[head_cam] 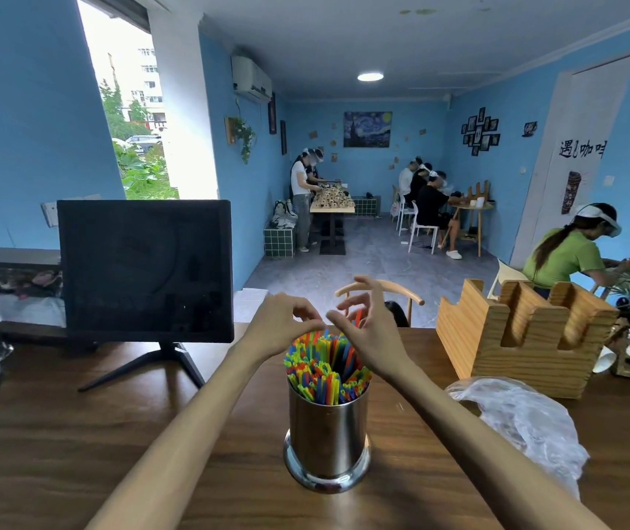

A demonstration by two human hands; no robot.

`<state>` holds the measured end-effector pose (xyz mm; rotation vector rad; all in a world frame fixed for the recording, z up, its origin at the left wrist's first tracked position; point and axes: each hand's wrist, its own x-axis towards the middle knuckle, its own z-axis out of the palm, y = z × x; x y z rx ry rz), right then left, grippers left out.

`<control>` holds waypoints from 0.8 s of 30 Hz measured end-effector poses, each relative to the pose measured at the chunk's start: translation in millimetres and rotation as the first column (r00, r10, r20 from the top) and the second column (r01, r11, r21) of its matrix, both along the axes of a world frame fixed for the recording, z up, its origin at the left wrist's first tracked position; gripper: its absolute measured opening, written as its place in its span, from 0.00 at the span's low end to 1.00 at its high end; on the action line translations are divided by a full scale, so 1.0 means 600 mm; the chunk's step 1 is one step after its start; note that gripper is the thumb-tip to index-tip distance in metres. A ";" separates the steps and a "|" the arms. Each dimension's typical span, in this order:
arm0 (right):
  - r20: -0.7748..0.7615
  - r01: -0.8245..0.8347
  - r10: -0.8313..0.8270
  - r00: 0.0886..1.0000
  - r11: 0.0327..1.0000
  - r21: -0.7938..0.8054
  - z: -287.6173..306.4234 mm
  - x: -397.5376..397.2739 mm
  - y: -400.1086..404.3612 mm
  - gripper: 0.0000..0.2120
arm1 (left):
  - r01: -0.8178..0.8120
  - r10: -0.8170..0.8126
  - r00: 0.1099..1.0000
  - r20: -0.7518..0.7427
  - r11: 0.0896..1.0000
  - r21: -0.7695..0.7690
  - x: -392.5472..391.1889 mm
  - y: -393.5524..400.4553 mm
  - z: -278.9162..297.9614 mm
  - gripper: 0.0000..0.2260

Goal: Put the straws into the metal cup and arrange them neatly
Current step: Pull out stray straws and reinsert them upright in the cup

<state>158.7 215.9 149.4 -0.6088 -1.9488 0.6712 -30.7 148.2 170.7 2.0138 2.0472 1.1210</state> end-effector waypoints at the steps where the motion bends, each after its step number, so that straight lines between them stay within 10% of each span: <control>1: -0.049 0.013 -0.012 0.999 1.000 0.014 0.001 -0.001 0.000 0.29 | -0.005 0.005 1.000 -0.030 1.000 0.003 -0.001 0.001 -0.001 0.04; 5: 0.224 0.057 -0.106 0.969 0.975 0.217 -0.010 0.000 0.002 0.13 | -0.010 0.013 0.995 -0.100 0.999 0.031 -0.002 0.001 -0.001 0.04; 10: 0.623 -0.057 -0.028 0.782 0.992 0.116 -0.012 0.004 0.001 0.23 | 0.010 -0.006 0.991 -0.133 0.999 0.033 0.002 -0.002 0.003 0.04; 14: 0.475 -0.078 0.125 0.871 0.990 -0.118 -0.004 0.003 0.004 0.31 | 0.056 -0.058 0.994 -0.093 0.998 -0.020 0.005 -0.008 0.017 0.04; 24: 0.356 -0.092 0.127 0.926 0.989 -0.115 0.012 -0.006 0.010 0.19 | 0.042 -0.050 0.996 0.075 0.994 0.104 0.013 -0.020 0.057 0.04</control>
